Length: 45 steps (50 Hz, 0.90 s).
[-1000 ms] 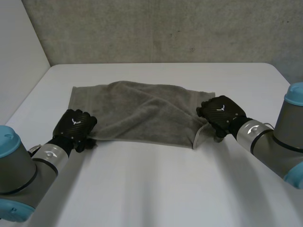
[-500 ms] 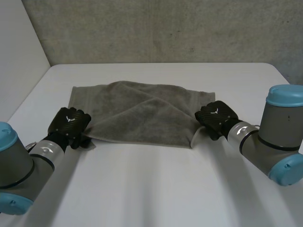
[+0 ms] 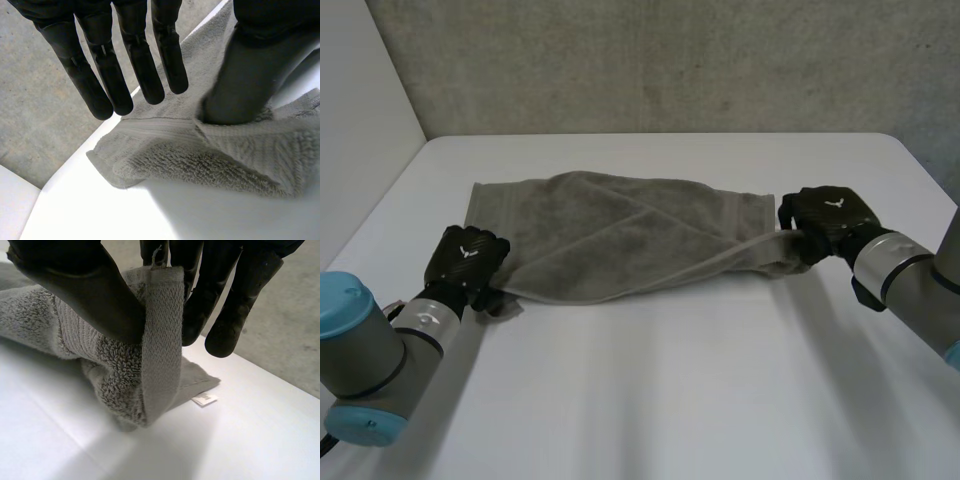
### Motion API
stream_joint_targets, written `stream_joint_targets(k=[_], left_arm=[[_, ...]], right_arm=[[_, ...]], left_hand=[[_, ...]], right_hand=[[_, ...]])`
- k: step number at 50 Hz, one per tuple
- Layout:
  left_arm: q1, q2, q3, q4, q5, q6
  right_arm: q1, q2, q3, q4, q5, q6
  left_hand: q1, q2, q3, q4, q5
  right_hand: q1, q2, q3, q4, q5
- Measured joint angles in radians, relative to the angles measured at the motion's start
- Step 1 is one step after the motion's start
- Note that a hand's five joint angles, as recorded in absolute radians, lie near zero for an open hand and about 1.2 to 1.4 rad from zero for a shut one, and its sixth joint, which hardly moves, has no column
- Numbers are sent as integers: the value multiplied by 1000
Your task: Fold the towel.
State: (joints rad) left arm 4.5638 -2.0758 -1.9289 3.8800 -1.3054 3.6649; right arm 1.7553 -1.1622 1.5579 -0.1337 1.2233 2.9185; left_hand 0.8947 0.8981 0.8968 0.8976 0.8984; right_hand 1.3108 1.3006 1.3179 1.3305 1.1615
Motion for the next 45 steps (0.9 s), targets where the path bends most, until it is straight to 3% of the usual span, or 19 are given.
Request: stream_joint_targets(k=[23, 26, 29, 31, 38, 45], left_arm=[[-1, 0, -4, -17, -2, -2], [-2, 0, -4, -17, -1, -2], [-1, 4, -2, -18, -1, -1], [0, 12, -1, -18, -1, -1], [9, 112, 6, -20, -1, -1], [23, 337, 5, -29, 1, -1]], right_arm=[[-80, -99, 102, -198, 44, 203], [-82, -102, 106, -206, 51, 205], [-84, -103, 109, -214, 59, 205], [-84, -103, 110, -218, 64, 204], [-83, -141, 91, -211, 63, 202], [-84, -237, 33, -130, 20, 192]], left_hand=[[-25, -30, -26, -29, -31], [108, 102, 108, 110, 97], [495, 485, 498, 504, 482], [510, 602, 617, 609, 555], [510, 609, 639, 614, 555], [510, 609, 641, 614, 555]], right_hand=[[0, 0, 6, 0, 0], [0, 0, 6, 0, 0], [0, 0, 6, 0, 0], [0, 0, 6, 0, 0], [0, 12, 6, 0, 0], [0, 14, 12, 0, 0]])
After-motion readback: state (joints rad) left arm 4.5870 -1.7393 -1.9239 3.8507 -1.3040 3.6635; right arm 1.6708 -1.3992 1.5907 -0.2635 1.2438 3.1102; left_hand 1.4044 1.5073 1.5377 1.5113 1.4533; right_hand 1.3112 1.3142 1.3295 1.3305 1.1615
